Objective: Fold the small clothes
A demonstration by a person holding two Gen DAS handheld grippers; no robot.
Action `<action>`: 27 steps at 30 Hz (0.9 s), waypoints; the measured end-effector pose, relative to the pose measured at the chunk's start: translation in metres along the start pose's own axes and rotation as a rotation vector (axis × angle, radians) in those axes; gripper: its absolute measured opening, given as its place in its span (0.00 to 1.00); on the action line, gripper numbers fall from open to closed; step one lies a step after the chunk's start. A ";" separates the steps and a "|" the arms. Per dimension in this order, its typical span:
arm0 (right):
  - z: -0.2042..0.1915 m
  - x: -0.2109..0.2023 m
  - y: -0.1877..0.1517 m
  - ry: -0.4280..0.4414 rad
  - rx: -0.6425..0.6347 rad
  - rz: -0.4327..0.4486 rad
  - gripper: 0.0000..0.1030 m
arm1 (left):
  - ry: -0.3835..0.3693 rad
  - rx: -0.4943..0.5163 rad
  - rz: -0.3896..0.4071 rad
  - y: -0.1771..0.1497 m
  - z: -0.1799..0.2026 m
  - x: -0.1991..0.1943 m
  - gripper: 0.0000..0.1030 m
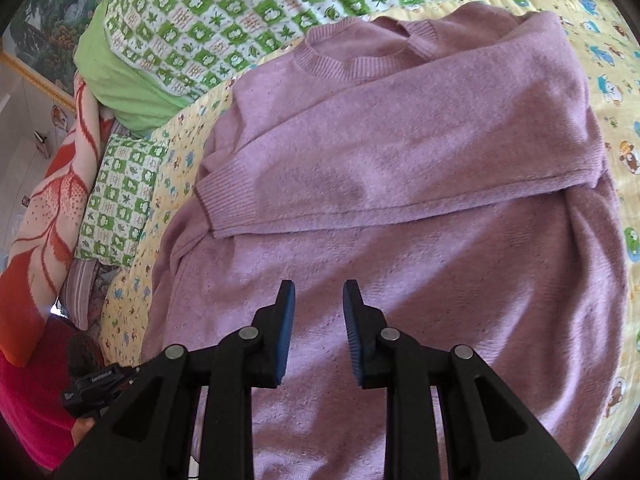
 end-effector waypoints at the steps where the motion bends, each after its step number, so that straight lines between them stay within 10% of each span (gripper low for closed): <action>1: -0.002 0.001 -0.001 0.003 -0.002 -0.002 0.25 | 0.004 0.019 0.006 0.005 0.004 0.000 0.09; 7: 0.000 -0.003 0.001 -0.012 -0.028 0.009 0.25 | -0.014 0.208 0.188 0.062 0.072 -0.045 0.07; 13: 0.029 -0.015 0.013 -0.025 0.036 0.045 0.25 | -0.177 0.447 0.253 0.083 0.228 -0.056 0.07; 20: 0.062 -0.030 0.021 -0.036 0.089 0.080 0.25 | -0.269 0.716 0.097 0.017 0.380 0.041 0.08; 27: 0.104 -0.050 0.026 -0.064 0.158 0.115 0.25 | -0.171 0.882 -0.086 -0.047 0.417 0.154 0.18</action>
Point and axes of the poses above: each gripper's, at about its wrist camera, not at the fingertips, and x roughly the way its jaws point, z to its right, y to its top, the point moved 10 cm from there along x, roughly the way its jaws point, and after that the axes turned 2 degrees about -y, right-handed, at the moved point
